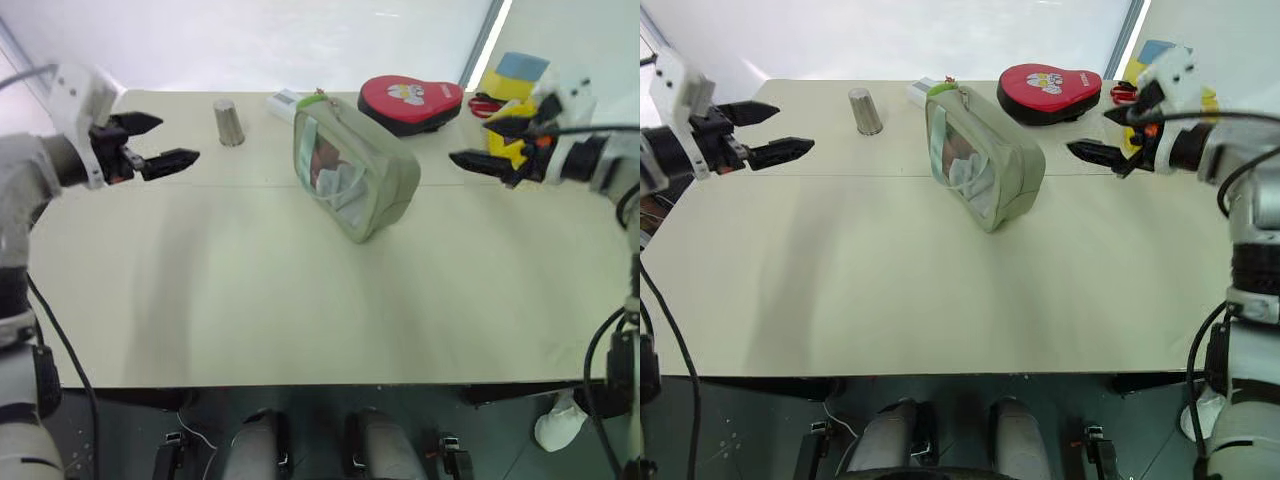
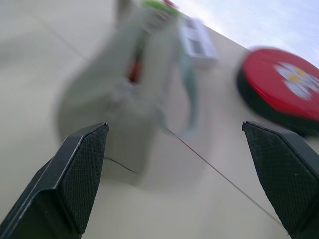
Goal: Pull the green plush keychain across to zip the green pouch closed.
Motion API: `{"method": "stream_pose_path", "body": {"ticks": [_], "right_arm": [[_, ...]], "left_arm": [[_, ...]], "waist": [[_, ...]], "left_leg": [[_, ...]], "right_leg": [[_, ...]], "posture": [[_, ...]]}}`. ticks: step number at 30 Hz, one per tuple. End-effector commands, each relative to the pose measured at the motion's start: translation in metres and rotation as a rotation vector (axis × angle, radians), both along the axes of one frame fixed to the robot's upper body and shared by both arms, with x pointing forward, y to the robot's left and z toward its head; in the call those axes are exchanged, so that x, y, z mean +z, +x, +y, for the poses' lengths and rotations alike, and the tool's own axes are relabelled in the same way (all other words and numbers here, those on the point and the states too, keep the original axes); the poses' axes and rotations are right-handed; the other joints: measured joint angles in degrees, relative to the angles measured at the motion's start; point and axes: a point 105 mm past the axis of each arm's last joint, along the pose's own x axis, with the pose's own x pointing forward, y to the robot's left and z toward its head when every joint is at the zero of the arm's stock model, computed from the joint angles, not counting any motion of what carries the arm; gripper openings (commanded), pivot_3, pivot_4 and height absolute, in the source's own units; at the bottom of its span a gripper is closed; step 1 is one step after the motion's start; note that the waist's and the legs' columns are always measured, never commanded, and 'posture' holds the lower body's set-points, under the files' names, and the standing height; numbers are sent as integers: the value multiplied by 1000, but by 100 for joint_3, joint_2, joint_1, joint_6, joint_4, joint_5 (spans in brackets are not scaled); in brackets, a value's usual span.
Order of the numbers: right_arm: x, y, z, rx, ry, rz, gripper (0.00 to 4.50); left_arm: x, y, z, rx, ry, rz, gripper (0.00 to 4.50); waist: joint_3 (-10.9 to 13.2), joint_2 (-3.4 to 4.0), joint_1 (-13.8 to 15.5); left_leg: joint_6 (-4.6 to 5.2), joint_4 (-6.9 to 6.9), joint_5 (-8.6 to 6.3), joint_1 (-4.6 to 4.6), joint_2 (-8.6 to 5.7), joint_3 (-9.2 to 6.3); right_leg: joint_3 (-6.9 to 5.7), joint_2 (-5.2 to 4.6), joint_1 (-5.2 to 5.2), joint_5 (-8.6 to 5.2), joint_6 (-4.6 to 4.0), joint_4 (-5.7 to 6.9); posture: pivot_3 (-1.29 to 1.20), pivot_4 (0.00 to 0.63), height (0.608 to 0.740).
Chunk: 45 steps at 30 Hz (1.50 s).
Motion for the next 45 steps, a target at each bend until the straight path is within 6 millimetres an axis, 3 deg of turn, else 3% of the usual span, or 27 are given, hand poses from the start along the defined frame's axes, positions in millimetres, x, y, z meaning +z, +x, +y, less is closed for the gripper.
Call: {"method": "stream_pose_path", "body": {"ticks": [1, 6, 10, 14, 16, 18, 23, 27, 31, 33, 40, 45], "right_arm": [[7, -1, 10, 45, 3, -7, 4485], [7, 1, 18, 50, -6, -28, 4485], [19, 2, 29, 60, 4, -65, 4485], [38, 9, 63, 83, 54, -97, 4485], [37, 18, 83, 76, 63, -92, 4485], [23, 31, 103, 67, 45, -67, 4485], [-14, 54, 131, 39, -9, -18, 4485], [-39, 63, 137, 32, -148, -36, 4485], [-44, 68, 134, 37, -184, -50, 4485], [-43, 69, 135, 42, -193, -59, 3701], [-41, 75, 132, 34, -208, -81, 26], [-21, 64, 138, 169, -287, -257, 26]], "left_arm": [[13, 2, 2, -7, 7, -40, 4468], [17, 3, 1, -4, 25, -64, 4468], [20, -1, -5, -36, 39, -73, 4468], [29, -11, -21, -118, 26, -67, 4468], [29, -14, -32, -156, 39, -72, 4468], [28, -13, -42, -169, 45, -92, 4468], [14, -11, -61, -151, 77, -131, 4468], [1, -20, -71, -153, 109, -133, 4468], [-2, -25, -68, -122, 103, -132, 4468], [-2, -26, -68, -114, 99, -133, 4500], [0, -25, -67, -92, 96, -144, 4500], [9, -26, -57, -71, 99, -151, 4500]], "waist": [[-1, -3, 3], [1, -4, 26], [2, -4, 26], [2, -4, -24], [2, -3, -49], [1, -3, -59], [1, -4, 2], [1, -5, 5], [1, -5, -12], [0, -4, -14], [0, -4, -11], [1, -4, -16]], "left_leg": [[0, 0, 0, 0, 0, 0], [4, 10, -2, -21, -2, 0], [7, 11, -4, -35, -5, 1], [6, 14, -3, -36, 0, 2], [4, 15, -2, -34, 3, 2], [2, 15, -1, -31, 3, 0], [3, 18, 0, -34, -4, 1], [5, 16, -1, -43, -6, -4], [4, 19, -1, -41, -4, -5], [2, 18, 1, -32, -2, -5], [1, 16, 1, -20, -1, -4], [1, 16, 1, -20, -2, -3]], "right_leg": [[0, -1, 1, 0, 0, 0], [1, -5, -15, 0, 0, 1], [1, -9, -28, 0, 1, 1], [1, -5, -30, 0, 1, 4], [1, -2, -31, 0, 1, 8], [1, -1, -31, 0, 1, 13], [3, -8, -27, 1, 1, 12], [3, -10, -33, 1, 1, 11], [3, -7, -31, 1, 1, 12], [3, -4, -26, 1, 1, 14], [3, -4, -15, 1, 1, 13], [3, -4, -15, 1, 1, 13]], "posture": [[0, 150, 740], [0, 150, 740], [0, 150, 740], [0, 150, 740], [0, 150, 740], [0, 150, 740], [0, 150, 740], [0, 150, 740], [0, 150, 740], [0, 150, 740], [0, 150, 740], [0, 150, 740]]}}
